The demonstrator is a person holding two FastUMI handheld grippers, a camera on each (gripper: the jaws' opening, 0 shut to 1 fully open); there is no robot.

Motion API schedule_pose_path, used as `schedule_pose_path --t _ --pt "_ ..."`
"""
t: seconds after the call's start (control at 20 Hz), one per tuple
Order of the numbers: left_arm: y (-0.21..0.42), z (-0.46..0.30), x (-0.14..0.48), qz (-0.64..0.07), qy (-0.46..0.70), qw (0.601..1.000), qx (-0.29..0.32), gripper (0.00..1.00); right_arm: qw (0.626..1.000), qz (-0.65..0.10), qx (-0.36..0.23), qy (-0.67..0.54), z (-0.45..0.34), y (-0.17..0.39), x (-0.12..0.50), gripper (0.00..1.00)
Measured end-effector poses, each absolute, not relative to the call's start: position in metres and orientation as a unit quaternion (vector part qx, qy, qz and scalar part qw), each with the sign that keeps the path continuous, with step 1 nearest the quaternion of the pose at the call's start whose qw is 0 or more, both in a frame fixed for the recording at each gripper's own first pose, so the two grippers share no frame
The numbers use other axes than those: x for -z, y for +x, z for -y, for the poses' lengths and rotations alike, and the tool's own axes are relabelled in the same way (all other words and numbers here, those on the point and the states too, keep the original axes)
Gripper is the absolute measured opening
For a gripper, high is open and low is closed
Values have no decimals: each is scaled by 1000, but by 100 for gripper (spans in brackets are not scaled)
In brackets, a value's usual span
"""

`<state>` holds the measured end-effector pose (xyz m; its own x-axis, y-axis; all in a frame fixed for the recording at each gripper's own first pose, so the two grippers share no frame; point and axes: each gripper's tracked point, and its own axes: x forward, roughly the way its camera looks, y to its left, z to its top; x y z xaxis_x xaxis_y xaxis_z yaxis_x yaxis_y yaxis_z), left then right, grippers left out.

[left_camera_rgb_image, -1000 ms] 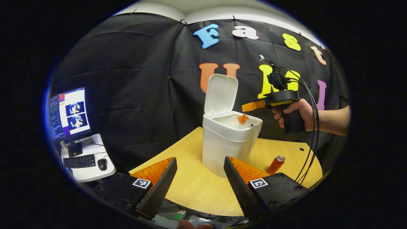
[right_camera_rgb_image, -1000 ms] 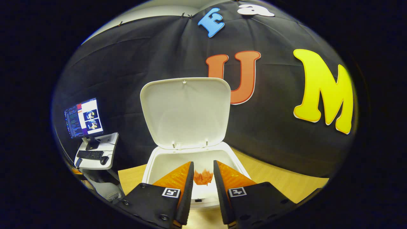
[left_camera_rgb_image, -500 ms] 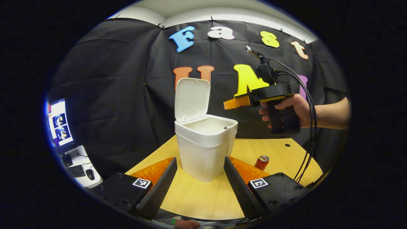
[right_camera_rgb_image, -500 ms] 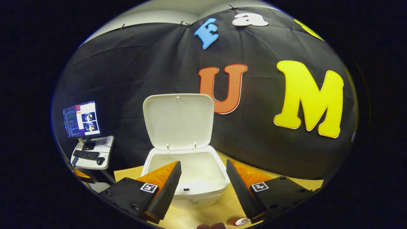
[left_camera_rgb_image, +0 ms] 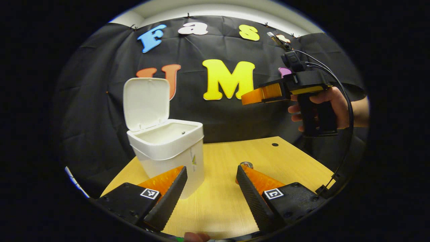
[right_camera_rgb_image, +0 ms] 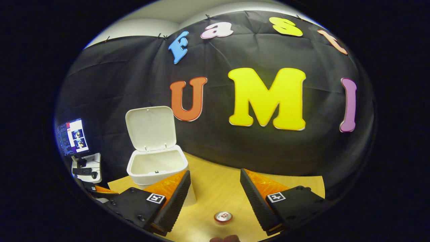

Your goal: Press the lid of the desktop garbage bin to open it, pick up the crumpled paper on the desktop and throw it into the bin, then pick up the pop can on the desktop and drop it into the bin, and finally close the garbage bin lid.

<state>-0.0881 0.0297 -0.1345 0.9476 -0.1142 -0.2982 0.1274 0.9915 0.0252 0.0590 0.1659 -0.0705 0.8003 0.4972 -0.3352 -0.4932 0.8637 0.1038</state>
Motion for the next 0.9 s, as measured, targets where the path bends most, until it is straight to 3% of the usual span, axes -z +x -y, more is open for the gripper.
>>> schedule_pose_path --t 0.2,0.4,0.9 --pt "-73 17 161 -153 35 980 119 97 959 -208 -194 12 -90 37 99 94" --pt "-55 46 198 -167 32 975 145 98 958 -227 -173 23 -36 -4 114 95" --pt "4 67 297 -218 25 967 133 98 961 -263 -79 -10 56 -63 142 95"
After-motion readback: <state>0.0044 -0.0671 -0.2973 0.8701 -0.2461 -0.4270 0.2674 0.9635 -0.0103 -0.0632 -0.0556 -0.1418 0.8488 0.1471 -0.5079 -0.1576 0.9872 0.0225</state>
